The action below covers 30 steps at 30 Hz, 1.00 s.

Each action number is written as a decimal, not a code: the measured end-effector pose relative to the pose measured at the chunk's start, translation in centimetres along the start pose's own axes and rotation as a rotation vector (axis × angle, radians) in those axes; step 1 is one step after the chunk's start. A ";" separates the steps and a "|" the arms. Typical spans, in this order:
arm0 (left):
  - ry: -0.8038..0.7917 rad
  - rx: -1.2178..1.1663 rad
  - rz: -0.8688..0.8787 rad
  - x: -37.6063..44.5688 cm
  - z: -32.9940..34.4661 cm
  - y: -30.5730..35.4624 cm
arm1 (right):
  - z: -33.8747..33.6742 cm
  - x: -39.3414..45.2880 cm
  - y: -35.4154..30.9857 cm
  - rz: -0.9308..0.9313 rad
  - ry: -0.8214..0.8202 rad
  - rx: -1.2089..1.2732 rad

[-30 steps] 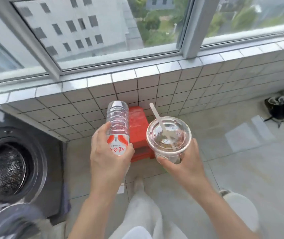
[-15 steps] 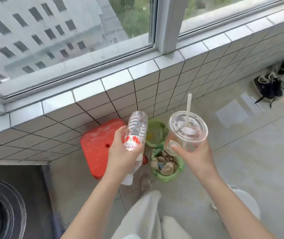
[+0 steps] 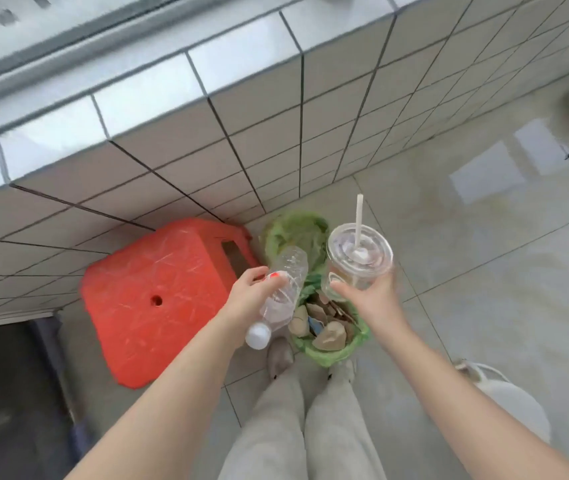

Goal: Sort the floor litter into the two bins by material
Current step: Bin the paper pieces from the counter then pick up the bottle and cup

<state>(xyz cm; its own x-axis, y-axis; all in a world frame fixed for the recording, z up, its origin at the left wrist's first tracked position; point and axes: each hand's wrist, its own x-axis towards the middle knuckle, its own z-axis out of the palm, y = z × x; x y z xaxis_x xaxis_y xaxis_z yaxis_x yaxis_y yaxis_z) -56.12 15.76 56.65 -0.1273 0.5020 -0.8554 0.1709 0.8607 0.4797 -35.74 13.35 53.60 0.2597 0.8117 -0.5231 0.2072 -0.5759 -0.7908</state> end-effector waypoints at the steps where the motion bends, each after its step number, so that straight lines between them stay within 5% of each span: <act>1: -0.001 -0.018 -0.026 1.9 0.6 -0.5 | 0.4 1.3 1.5 0.031 -0.008 -0.006; 16: 0.071 0.105 -0.127 25.2 7.5 -6.7 | 8.9 20.5 15.4 -0.041 -0.169 -0.312; 24: 0.087 0.093 0.022 29.8 7.7 -7.1 | 12.7 23.9 16.7 -0.122 -0.177 -0.383; 30: 0.043 0.031 0.067 29.2 7.7 -8.3 | 12.4 24.1 17.3 0.053 -0.392 -0.092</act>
<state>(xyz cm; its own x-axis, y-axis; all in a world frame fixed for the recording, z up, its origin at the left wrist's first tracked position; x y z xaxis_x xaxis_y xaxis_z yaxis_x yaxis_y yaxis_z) -53.79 22.63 26.14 -0.1560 0.5622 -0.8122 0.2104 0.8223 0.5288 -37.56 24.18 23.42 -0.1035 0.7457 -0.6582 0.2914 -0.6100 -0.7369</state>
